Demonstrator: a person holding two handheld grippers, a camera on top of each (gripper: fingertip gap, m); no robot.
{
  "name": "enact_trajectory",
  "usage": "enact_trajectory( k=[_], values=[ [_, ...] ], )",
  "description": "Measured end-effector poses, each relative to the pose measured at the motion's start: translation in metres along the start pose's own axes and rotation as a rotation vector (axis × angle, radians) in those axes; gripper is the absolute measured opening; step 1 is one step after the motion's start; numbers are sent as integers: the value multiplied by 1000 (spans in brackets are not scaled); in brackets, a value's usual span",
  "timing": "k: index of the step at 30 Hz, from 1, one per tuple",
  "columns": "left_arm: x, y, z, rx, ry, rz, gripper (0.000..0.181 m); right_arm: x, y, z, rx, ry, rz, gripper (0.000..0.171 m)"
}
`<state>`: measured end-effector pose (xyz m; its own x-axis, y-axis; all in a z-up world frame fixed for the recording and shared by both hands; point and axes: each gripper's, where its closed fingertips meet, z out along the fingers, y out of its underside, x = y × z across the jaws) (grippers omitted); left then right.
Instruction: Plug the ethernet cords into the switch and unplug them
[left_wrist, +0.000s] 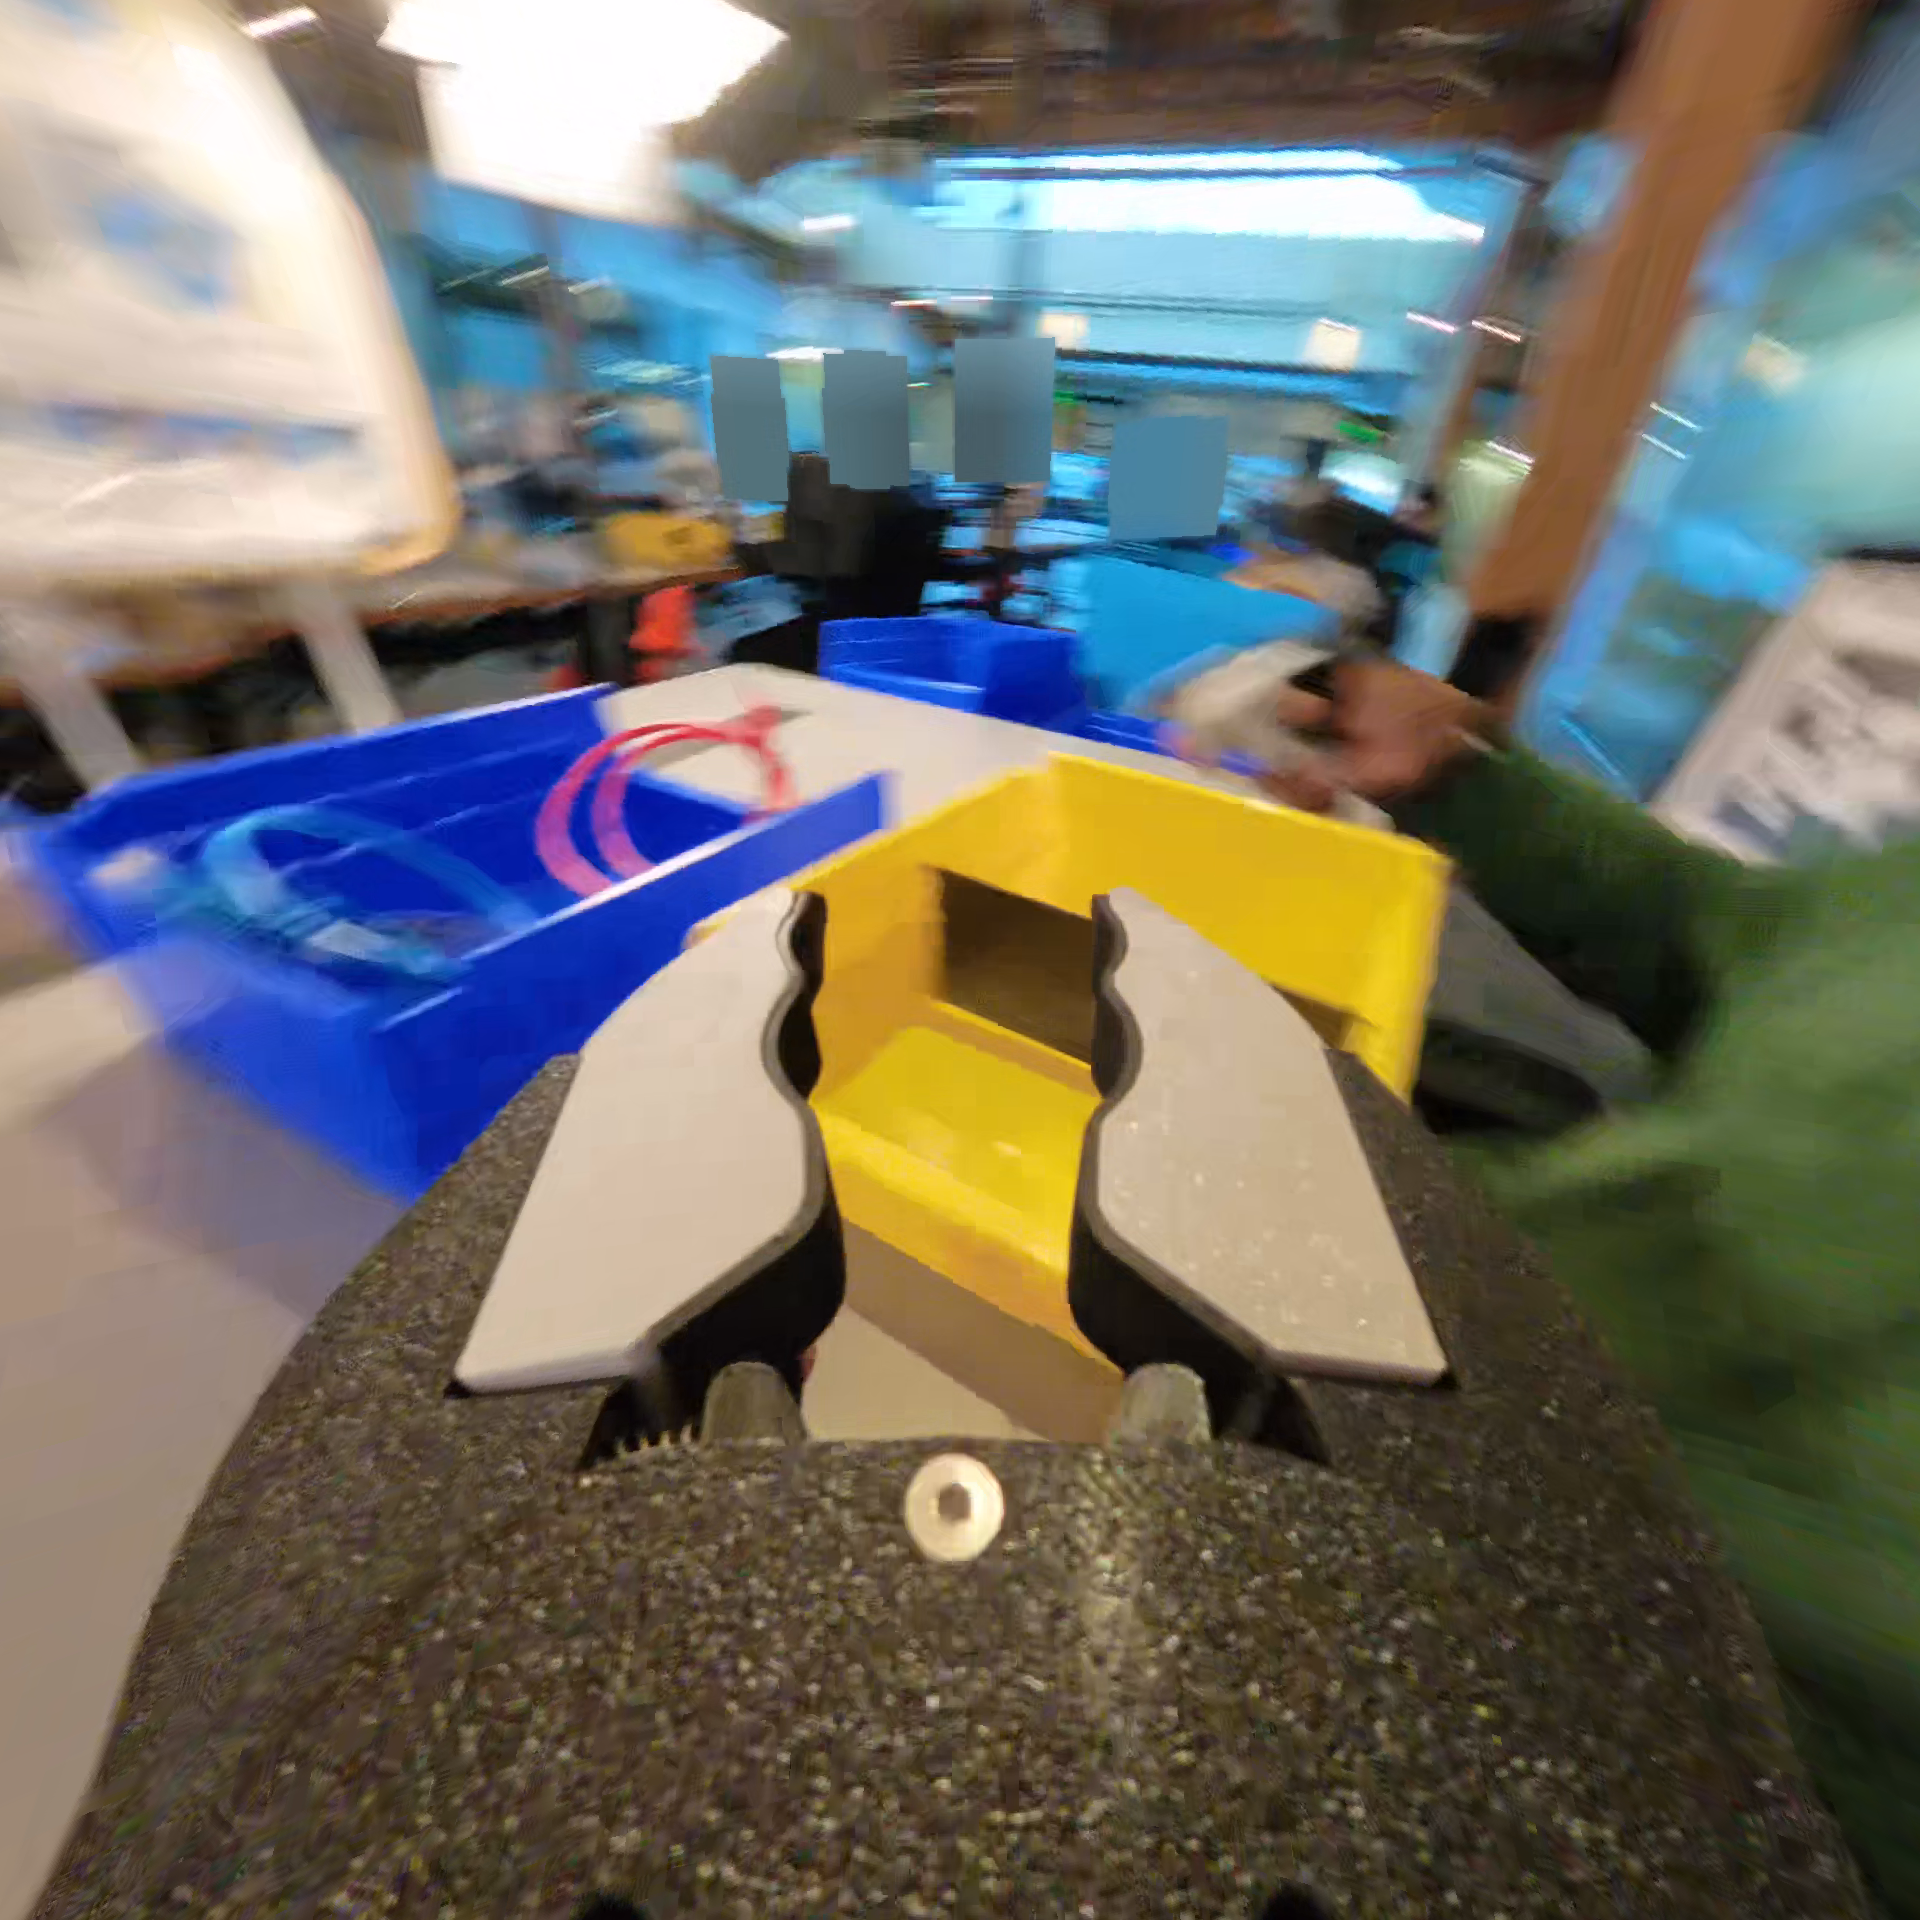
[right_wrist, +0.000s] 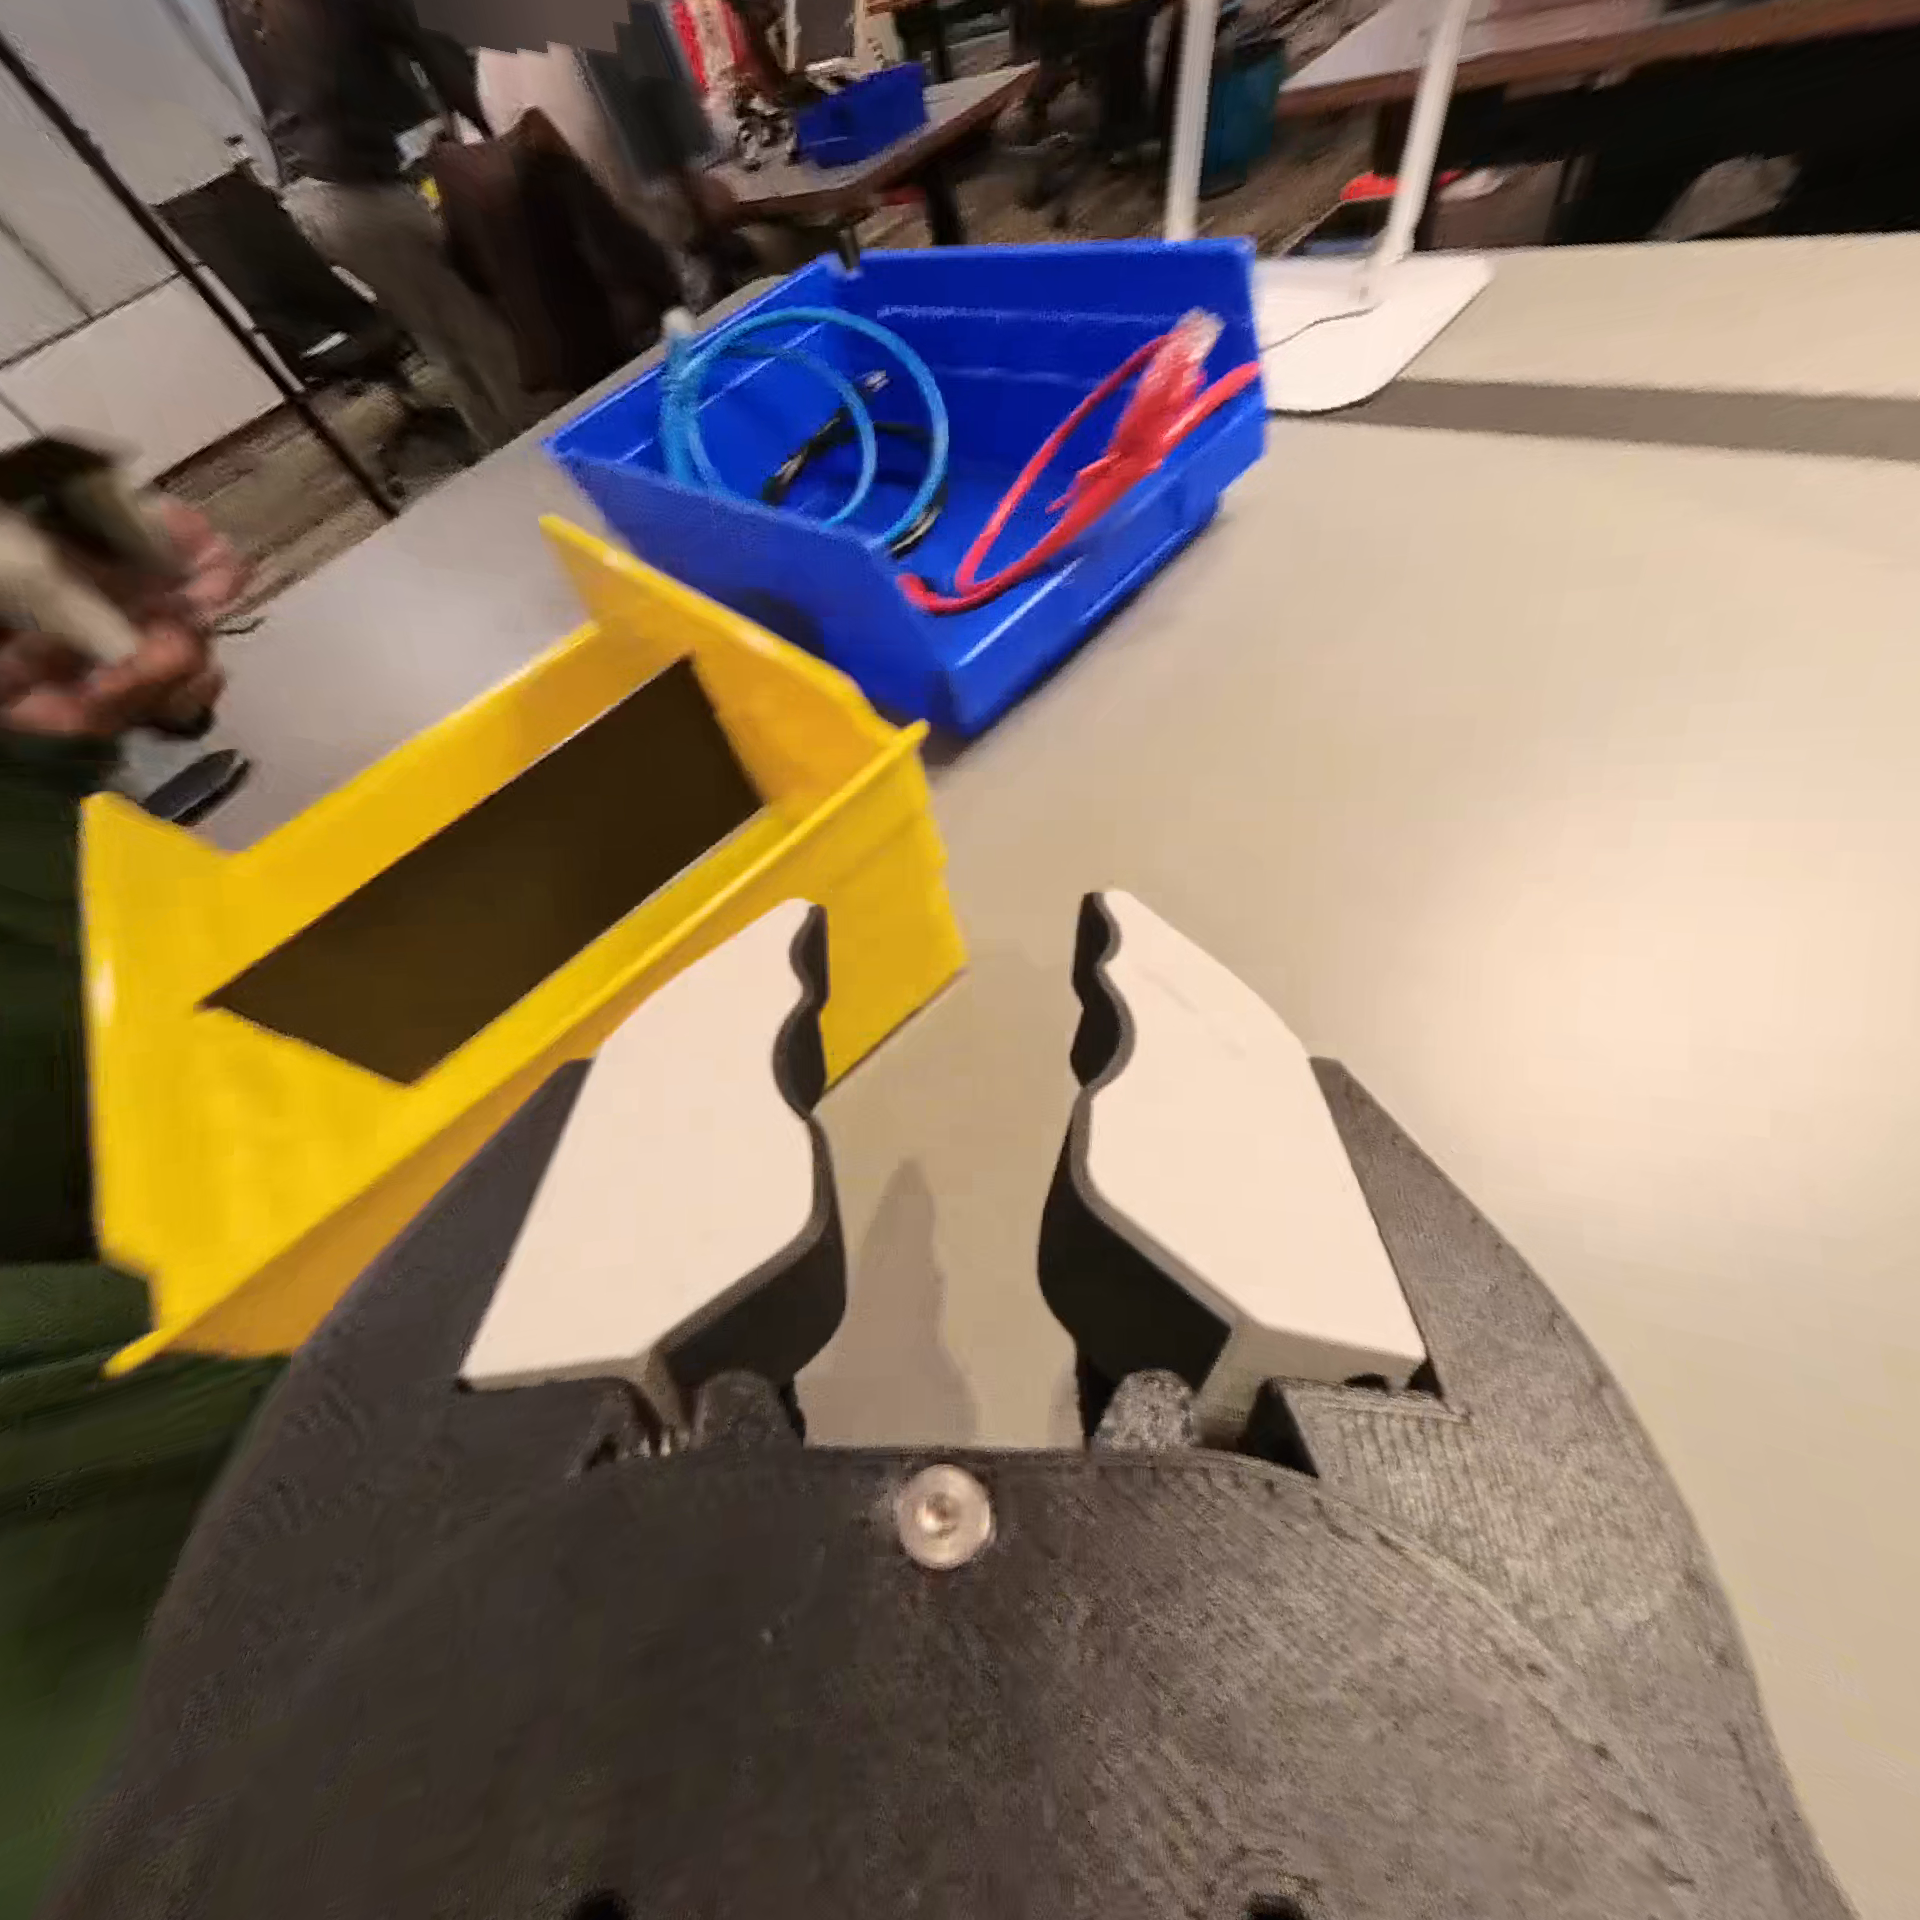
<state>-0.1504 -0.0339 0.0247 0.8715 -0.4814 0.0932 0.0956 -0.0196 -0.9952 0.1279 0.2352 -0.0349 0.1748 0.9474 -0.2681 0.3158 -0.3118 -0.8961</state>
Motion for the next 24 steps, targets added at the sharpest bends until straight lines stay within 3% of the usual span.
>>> enact_trajectory(
  k=[3,7,10,12,15,19,24],
  values=[
    [-103,1,19,-11,-367,-270,50,-38,14,-5,-28,-35,-18,57],
    [-175,38,53,-168,-531,-419,62,-80,36,2,-92,-118,-44,72],
    [-207,71,62,-312,-658,-449,65,-93,49,8,-116,-167,-24,72],
    [-216,79,67,-329,-671,-465,63,-96,56,12,-135,-202,-11,67],
    [-211,74,73,-282,-587,-504,20,-103,56,11,-136,-277,-7,47],
    [-213,73,58,-301,-619,-440,16,-86,48,7,-158,-200,-151,25],
    [-216,71,10,-356,-661,-350,13,-25,31,-4,-298,15,-431,19]
  ],
)
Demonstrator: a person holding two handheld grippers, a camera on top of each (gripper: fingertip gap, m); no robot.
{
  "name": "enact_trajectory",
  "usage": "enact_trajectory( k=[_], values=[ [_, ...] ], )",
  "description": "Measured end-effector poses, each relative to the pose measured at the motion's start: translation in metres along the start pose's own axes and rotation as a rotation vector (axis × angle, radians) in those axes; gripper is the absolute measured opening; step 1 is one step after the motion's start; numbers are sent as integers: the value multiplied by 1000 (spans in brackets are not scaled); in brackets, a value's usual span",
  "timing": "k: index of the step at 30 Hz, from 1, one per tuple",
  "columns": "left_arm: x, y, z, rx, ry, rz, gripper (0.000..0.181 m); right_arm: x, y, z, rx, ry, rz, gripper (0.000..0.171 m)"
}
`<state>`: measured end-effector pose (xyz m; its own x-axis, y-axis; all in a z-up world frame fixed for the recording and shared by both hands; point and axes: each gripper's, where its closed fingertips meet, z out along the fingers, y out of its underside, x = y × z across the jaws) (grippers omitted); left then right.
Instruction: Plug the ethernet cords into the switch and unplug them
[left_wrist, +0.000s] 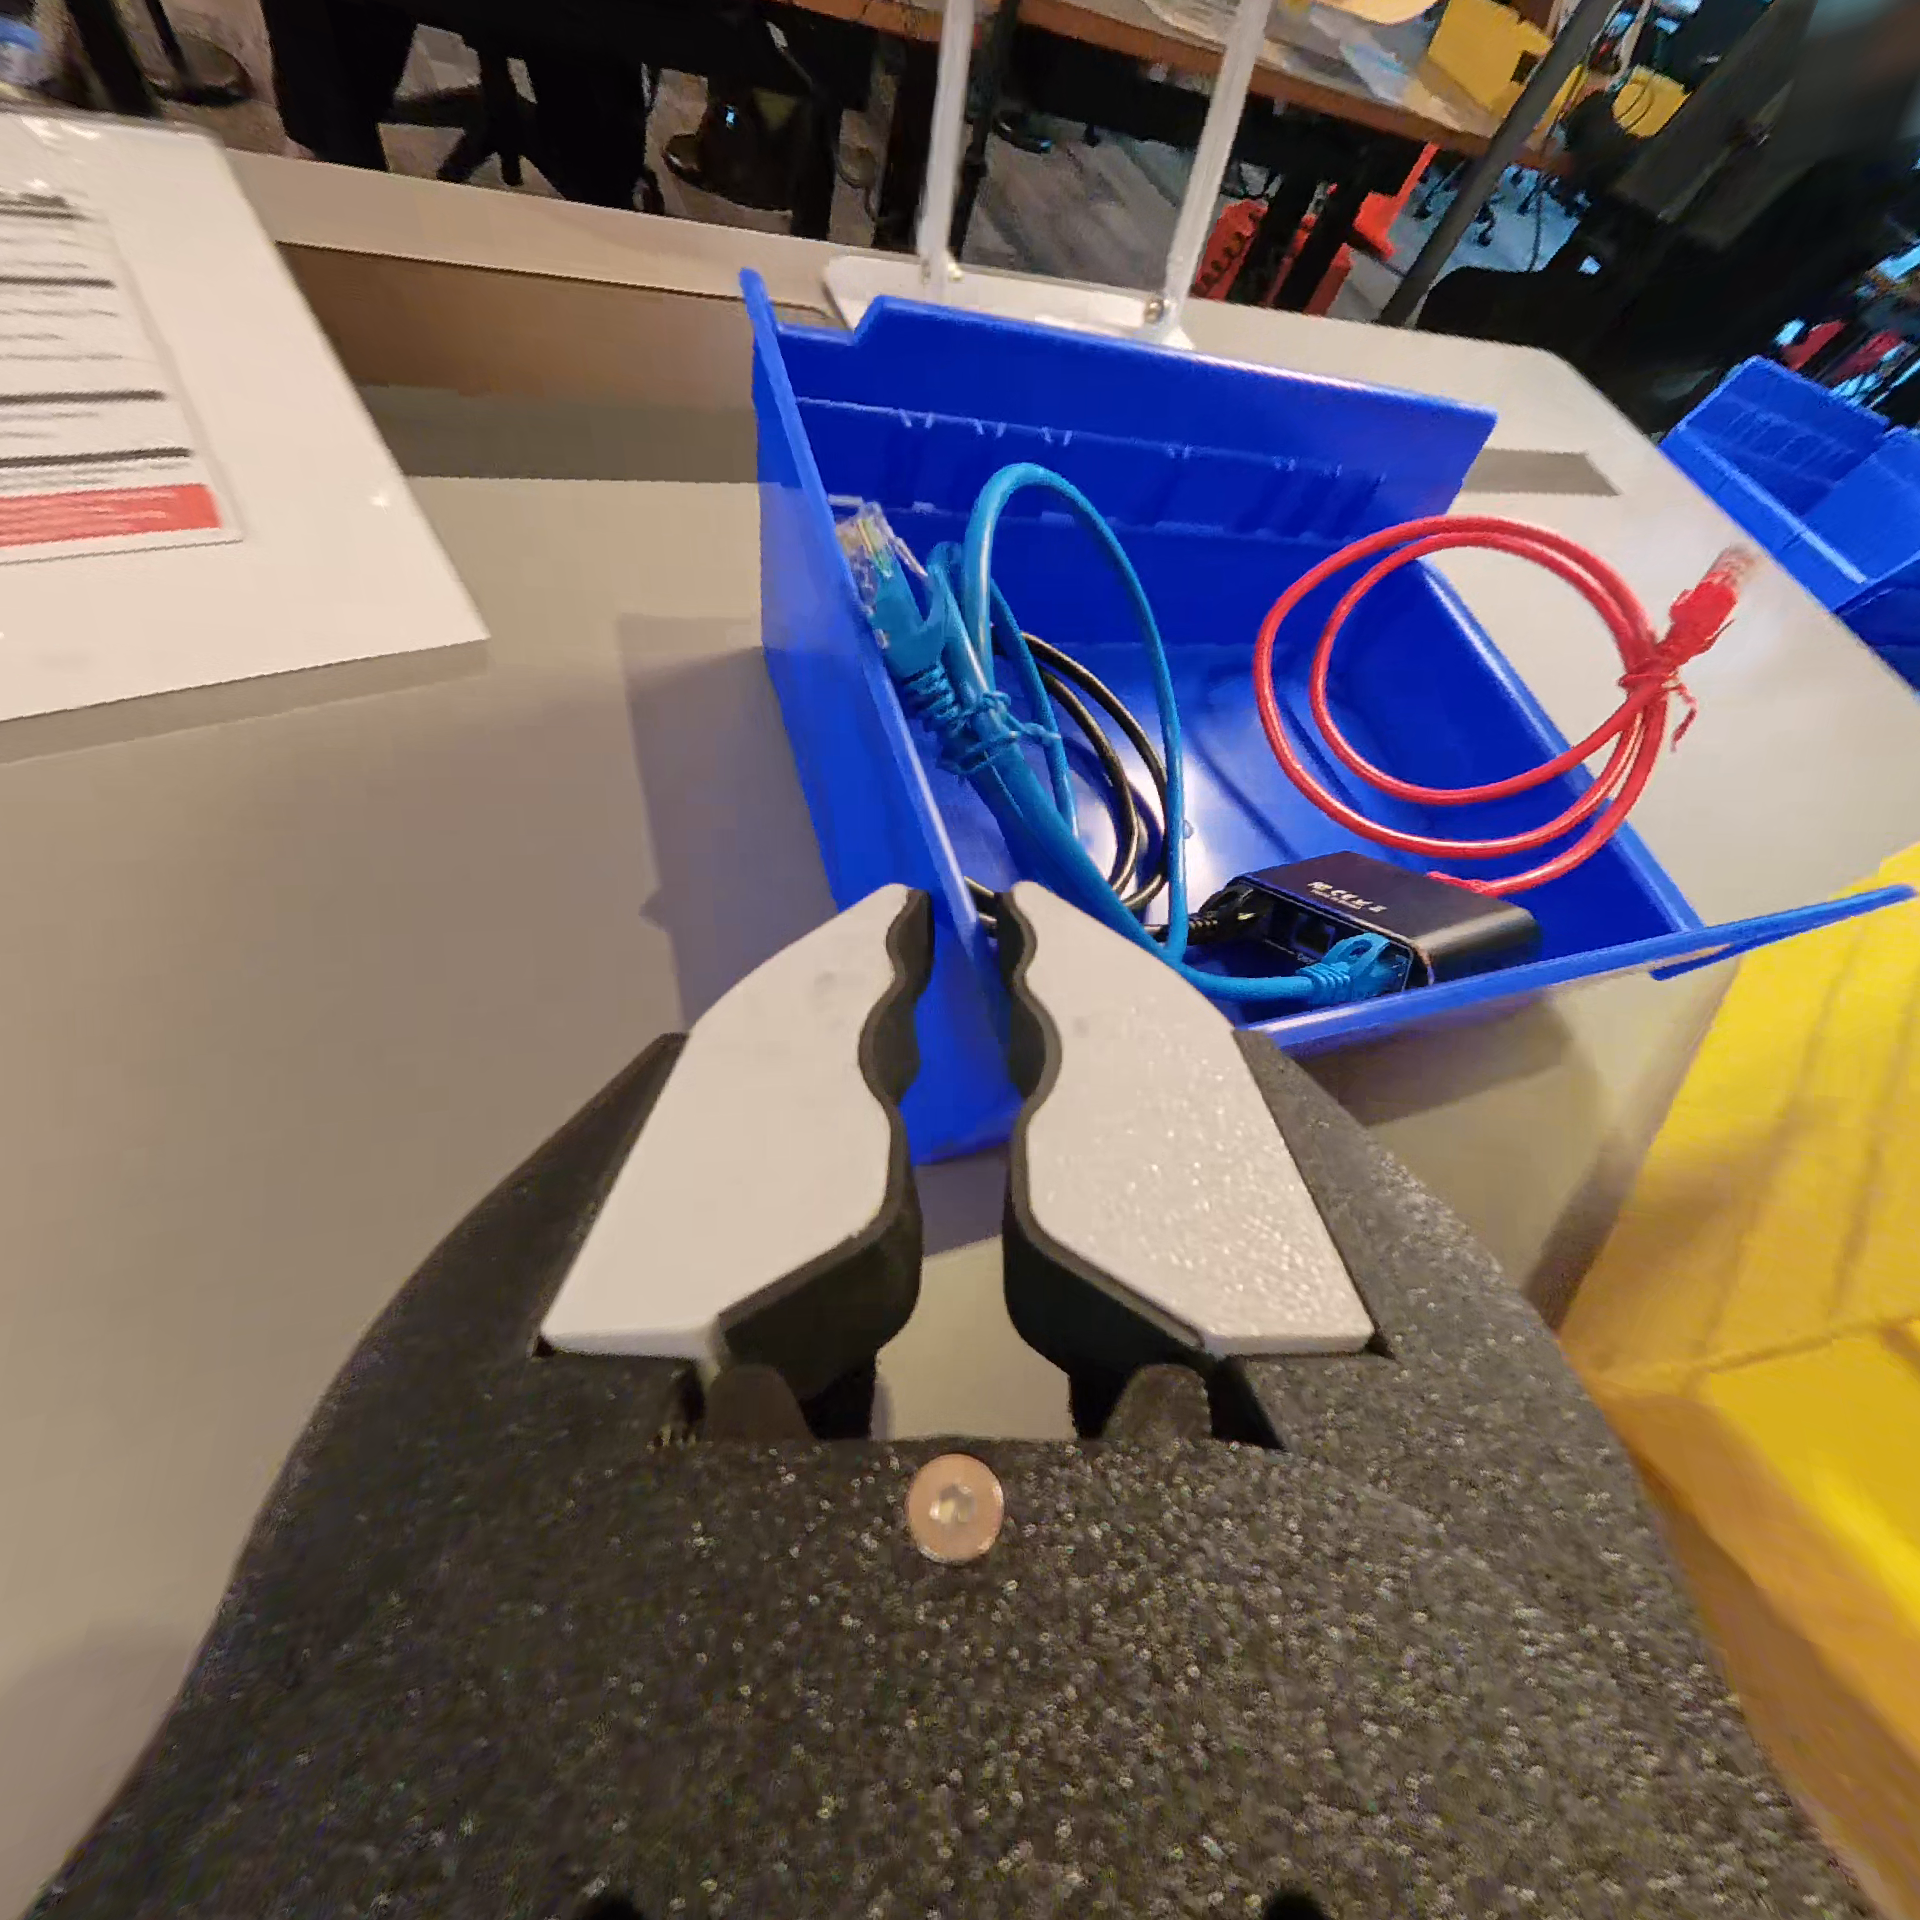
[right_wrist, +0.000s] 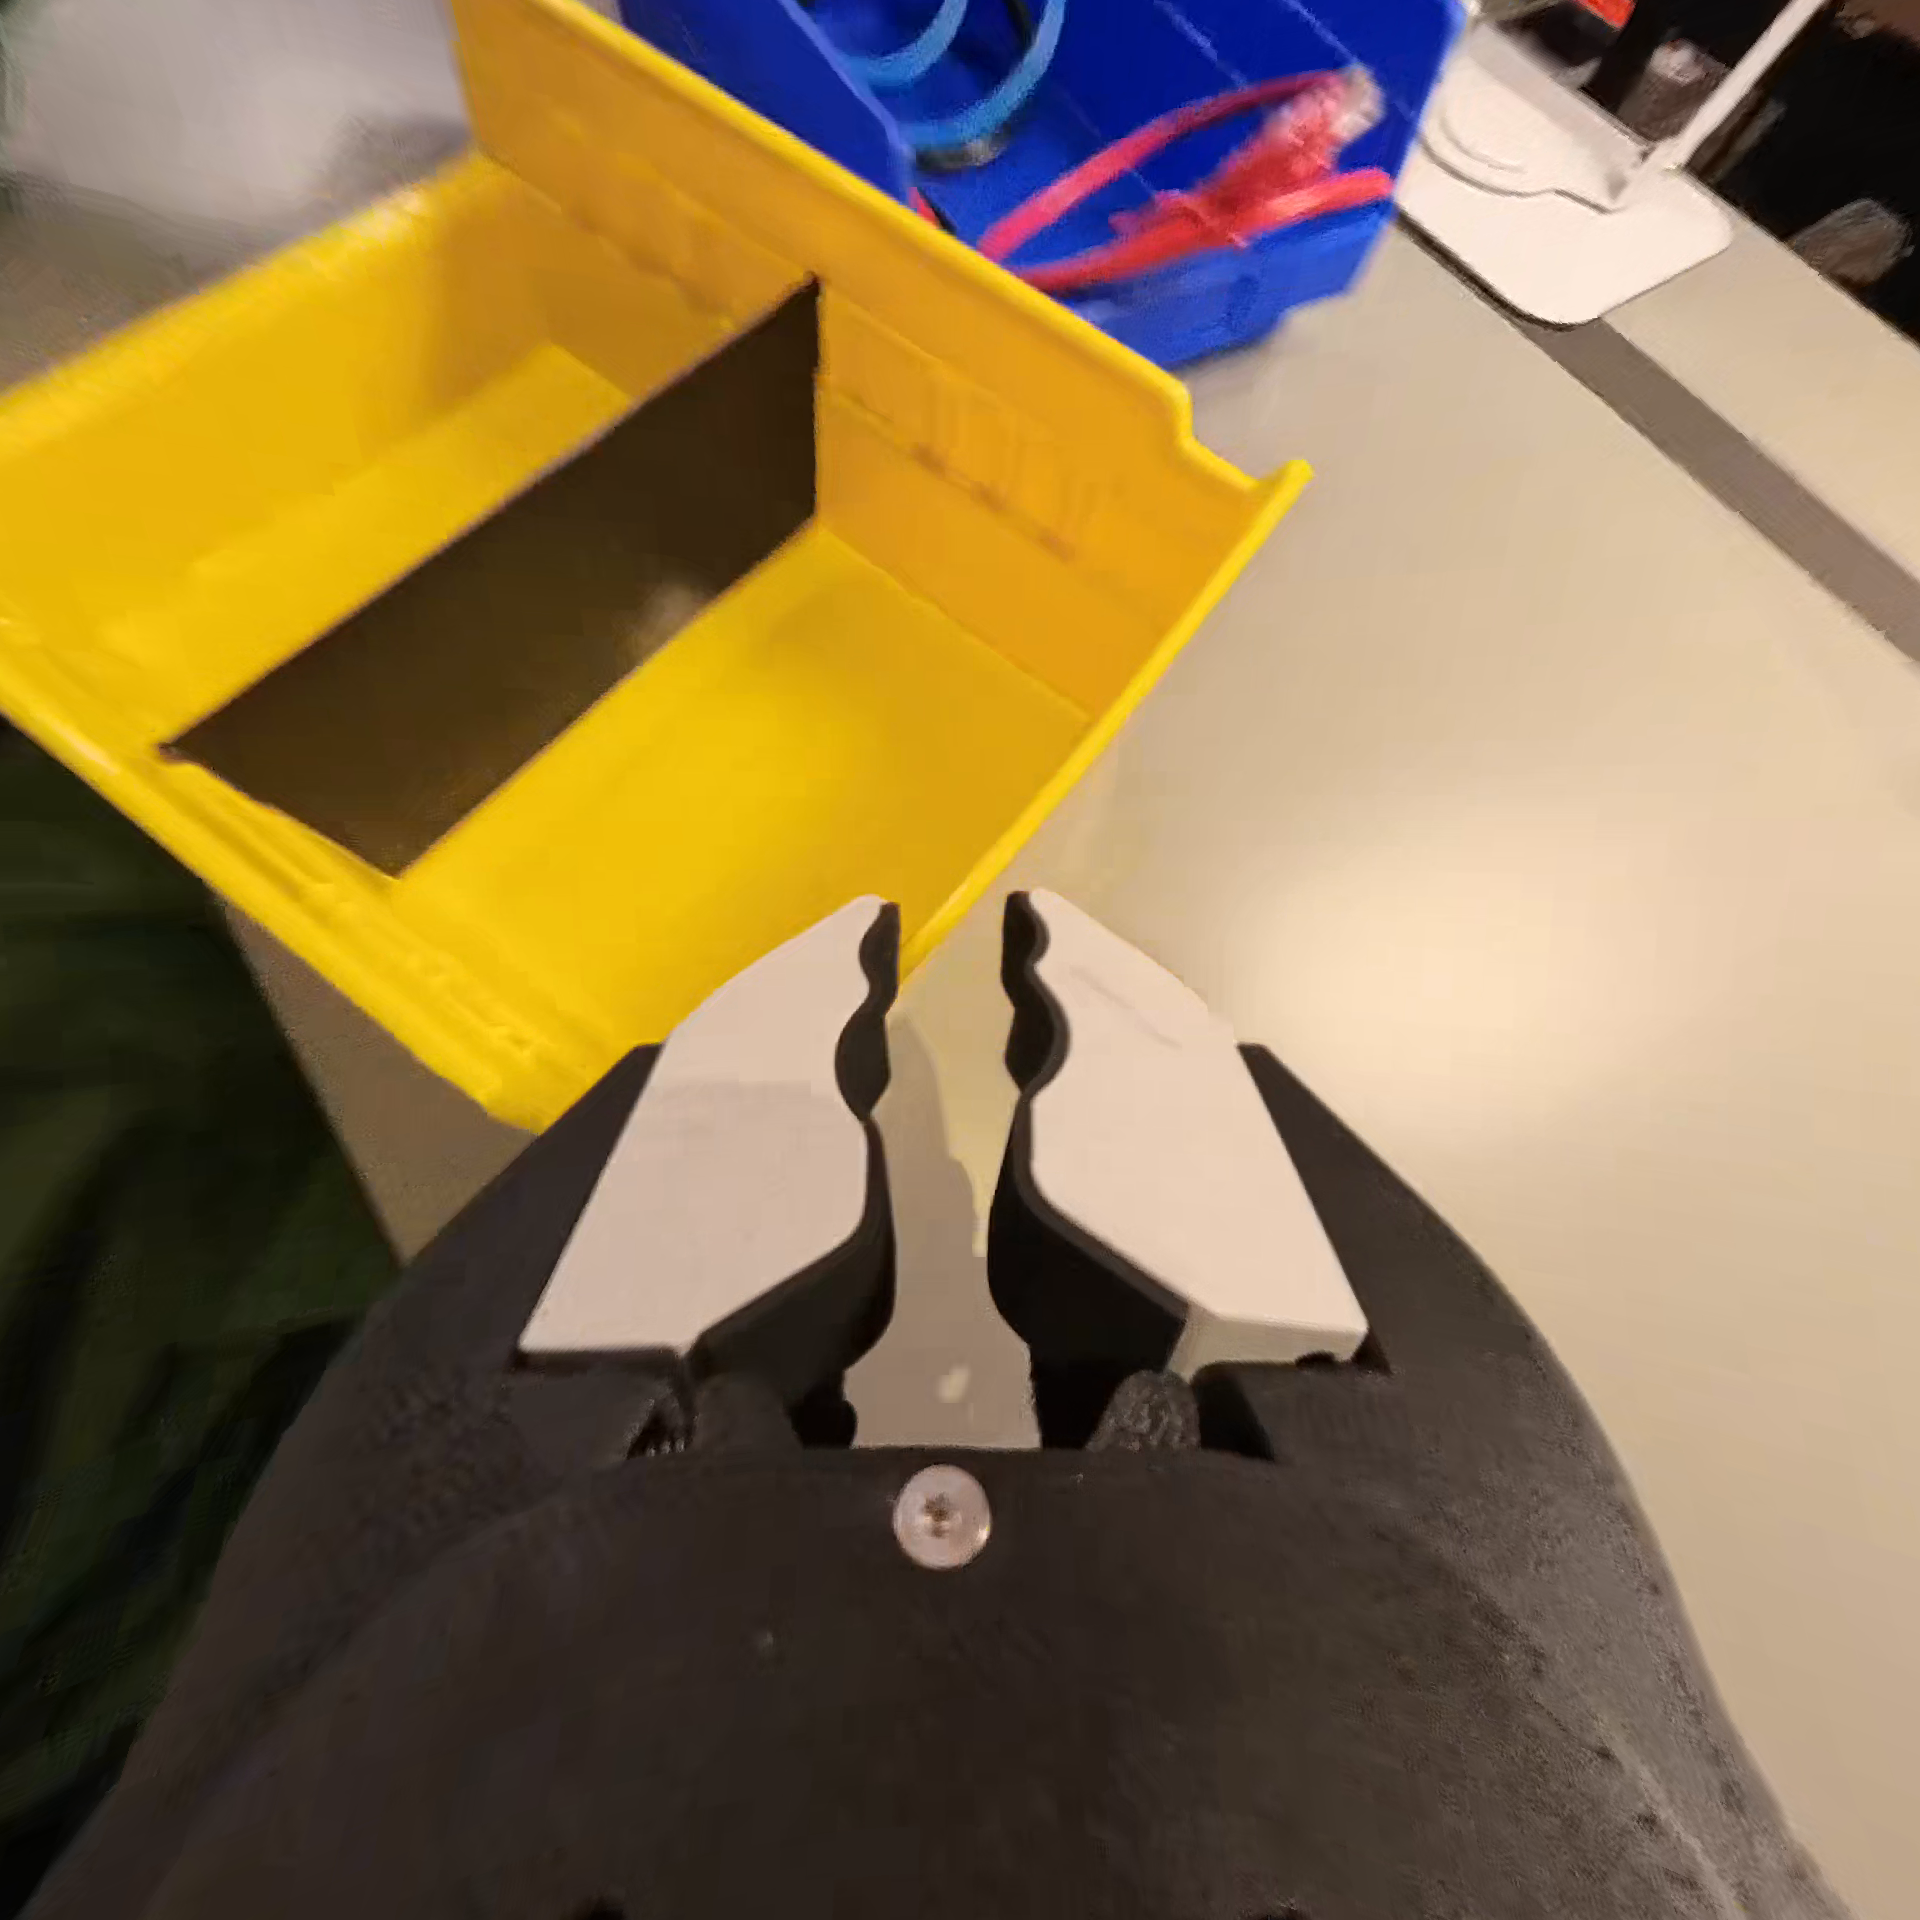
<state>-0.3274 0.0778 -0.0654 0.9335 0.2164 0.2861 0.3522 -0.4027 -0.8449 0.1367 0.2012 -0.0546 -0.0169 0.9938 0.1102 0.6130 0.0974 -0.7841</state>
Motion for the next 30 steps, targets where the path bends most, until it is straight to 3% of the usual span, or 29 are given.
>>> enact_trajectory(
  k=[5,11,14,17,19,22,26,30],
  values=[
    [-55,9,-52,14,-33,26,12,54,18,-13,-189,93,-230,12],
    [-128,20,-121,50,-102,129,11,133,39,-28,-395,321,-458,10],
    [-162,24,-152,32,-232,165,22,170,48,-36,-467,449,-483,6],
    [-175,12,-185,108,-406,186,34,183,45,-48,-424,537,-398,8],
    [-156,0,-199,191,-452,202,43,177,35,-61,-334,576,-275,11],
    [-93,-1,-195,250,-412,238,63,138,20,-74,-145,561,-52,25],
    [-8,14,-166,335,-358,268,83,46,2,-71,138,403,93,44],
    [40,36,-125,362,-393,249,95,-16,3,-65,284,423,150,63]
  ],
)
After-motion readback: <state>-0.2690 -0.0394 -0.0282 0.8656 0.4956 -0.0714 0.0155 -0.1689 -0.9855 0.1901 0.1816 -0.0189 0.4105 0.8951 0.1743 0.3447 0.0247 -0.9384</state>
